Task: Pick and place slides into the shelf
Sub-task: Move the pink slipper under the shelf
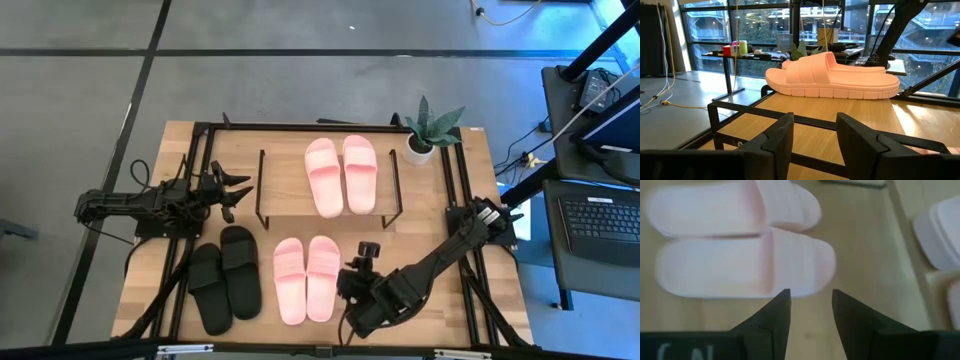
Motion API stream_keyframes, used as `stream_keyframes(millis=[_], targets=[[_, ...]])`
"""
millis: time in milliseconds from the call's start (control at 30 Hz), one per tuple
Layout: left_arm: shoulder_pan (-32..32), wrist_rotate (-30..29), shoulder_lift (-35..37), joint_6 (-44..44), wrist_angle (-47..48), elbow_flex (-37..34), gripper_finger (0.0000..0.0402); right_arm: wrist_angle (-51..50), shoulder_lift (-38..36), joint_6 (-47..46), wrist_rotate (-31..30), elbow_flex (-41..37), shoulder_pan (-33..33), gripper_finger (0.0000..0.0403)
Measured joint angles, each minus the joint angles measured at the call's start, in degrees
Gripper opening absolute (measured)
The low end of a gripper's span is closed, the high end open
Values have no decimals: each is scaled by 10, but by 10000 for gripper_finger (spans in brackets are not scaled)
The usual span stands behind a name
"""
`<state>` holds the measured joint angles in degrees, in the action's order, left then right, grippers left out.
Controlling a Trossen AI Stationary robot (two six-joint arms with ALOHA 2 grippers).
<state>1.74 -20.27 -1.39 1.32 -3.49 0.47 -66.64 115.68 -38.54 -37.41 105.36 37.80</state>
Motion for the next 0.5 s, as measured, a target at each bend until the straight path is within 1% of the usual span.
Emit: stream_keyframes(millis=[200, 500], targets=[[0, 0, 0, 0, 0, 0, 141, 44, 0, 12, 2, 0, 10, 145], [0, 0, 0, 0, 0, 0, 141, 52, 0, 3, 2, 0, 11, 145]])
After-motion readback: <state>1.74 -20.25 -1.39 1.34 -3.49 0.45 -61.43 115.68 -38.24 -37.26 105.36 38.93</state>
